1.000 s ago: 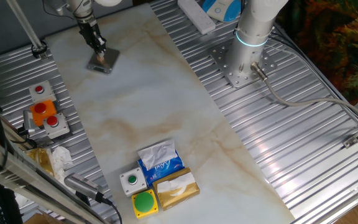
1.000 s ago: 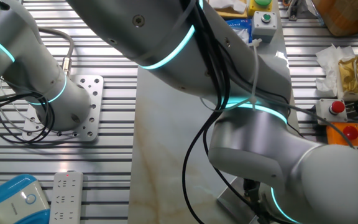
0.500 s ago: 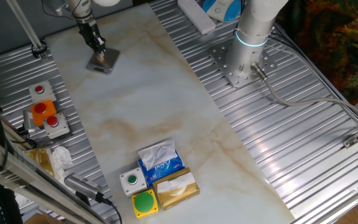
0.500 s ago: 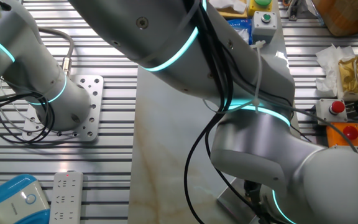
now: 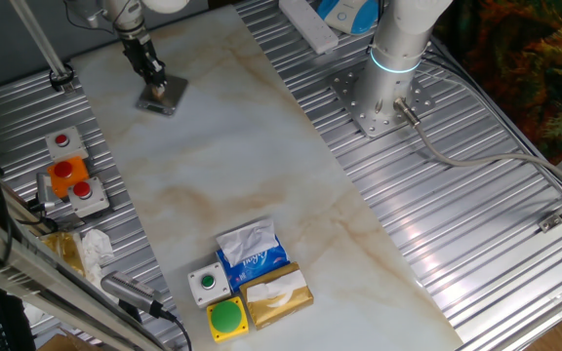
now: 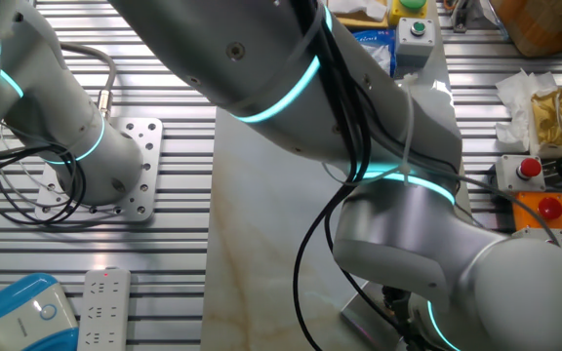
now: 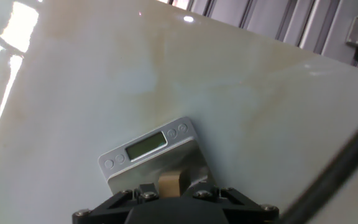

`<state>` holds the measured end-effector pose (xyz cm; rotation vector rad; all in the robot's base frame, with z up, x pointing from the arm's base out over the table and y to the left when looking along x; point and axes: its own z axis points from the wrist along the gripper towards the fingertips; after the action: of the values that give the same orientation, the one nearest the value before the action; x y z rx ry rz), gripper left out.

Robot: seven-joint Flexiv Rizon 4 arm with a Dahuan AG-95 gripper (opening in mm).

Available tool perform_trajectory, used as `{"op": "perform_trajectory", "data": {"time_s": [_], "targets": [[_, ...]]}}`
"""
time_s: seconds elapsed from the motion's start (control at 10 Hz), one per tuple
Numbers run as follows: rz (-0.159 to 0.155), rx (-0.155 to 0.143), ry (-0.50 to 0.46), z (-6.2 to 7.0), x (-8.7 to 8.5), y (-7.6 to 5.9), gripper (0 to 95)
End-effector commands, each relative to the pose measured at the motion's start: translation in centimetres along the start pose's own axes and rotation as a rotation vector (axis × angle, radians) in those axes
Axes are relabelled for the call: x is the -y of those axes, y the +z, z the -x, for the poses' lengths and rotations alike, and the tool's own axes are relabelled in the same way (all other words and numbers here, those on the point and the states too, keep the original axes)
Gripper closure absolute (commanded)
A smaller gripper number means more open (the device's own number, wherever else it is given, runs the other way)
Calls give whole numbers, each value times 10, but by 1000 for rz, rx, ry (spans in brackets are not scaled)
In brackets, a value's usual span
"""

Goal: Remove the object from the scale

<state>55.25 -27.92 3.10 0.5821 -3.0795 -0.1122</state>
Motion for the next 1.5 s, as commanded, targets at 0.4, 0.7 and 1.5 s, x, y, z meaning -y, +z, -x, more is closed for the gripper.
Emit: {"op": "perform_trajectory", "data": {"time_s": [0.4,0.7,1.5], "targets": [[-5,-3,3,0,0,1,570],[-8,-4,6,0,0,0,760],[-10,-9,12,0,-1,-1,950]]}}
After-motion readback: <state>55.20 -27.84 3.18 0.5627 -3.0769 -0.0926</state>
